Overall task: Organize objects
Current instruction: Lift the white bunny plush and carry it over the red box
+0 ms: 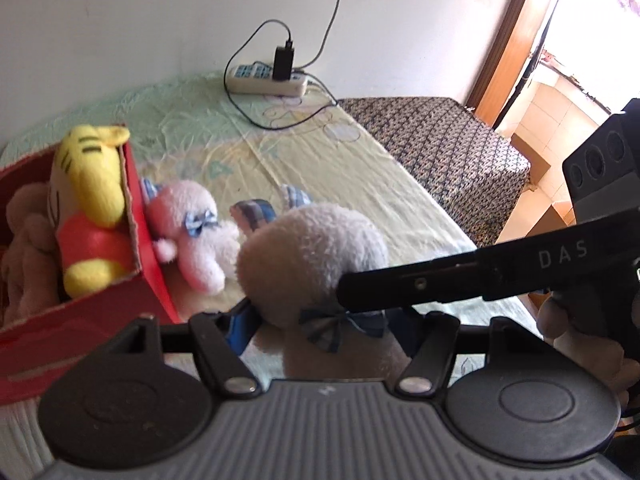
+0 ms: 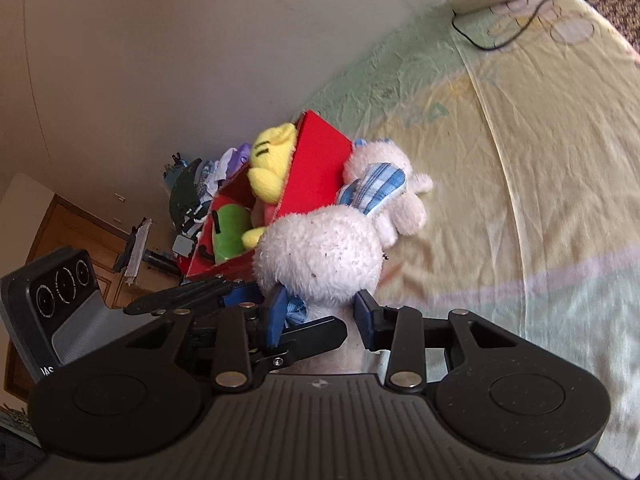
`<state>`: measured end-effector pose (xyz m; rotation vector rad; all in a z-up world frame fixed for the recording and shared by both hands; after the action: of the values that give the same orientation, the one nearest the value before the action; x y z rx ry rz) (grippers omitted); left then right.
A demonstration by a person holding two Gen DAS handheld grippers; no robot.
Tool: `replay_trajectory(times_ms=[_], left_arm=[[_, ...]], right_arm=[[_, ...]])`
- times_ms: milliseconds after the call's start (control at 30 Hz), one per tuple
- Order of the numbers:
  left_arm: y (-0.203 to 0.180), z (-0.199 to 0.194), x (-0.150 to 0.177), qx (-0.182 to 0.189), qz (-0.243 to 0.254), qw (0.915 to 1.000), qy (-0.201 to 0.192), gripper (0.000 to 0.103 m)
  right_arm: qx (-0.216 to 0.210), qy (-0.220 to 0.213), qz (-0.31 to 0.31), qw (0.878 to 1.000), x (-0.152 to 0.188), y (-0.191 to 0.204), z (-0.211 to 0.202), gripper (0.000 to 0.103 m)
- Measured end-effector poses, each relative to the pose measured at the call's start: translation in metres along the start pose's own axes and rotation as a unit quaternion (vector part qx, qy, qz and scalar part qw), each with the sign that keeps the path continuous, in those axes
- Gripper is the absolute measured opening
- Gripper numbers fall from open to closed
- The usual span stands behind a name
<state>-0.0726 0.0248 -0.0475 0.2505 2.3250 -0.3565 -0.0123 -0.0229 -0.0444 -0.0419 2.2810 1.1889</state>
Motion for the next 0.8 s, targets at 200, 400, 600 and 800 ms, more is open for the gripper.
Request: replay_trajectory(times_ms=[200, 400, 600, 800], left_arm=[[0.021, -0.046, -0.032, 0.009, 0.025, 0.9979, -0.059, 0.068], [0.069, -0.091, -0.05, -0.007, 0.039, 0.9941, -0.101, 0.068], [0.137, -0.112, -0.049, -0.031, 0.032, 0.9917, -0.12, 0.068], [0.198, -0.104, -0.035, -0.042, 0.017, 0.9937, -0.102, 0.068]], right_arm=[[-0.002, -0.066, -0.056, 0.996, -0.019, 0.055, -0.004, 0.039], [-0.019, -0.097, -0.094, 0.991, -0.027, 0.108, 0.028, 0.039], [-0.027, -0.1, -0.129, 0.986, -0.028, 0.146, 0.087, 0.039], [-0.019, -0.079, -0.136, 0.987, -0.02, 0.155, 0.149, 0.039]])
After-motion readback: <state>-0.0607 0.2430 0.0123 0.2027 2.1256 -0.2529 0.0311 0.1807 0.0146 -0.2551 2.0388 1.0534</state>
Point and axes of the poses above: each gripper's, at about its wrist camera, not at the fingertips, and z roughly the way its jaws point, y to its left, x to its underside, the point moved 9 cm from there along z, roughly the way its jaws point, and after that the axes turned 5 degrees about -y, right-handed, at the moved point
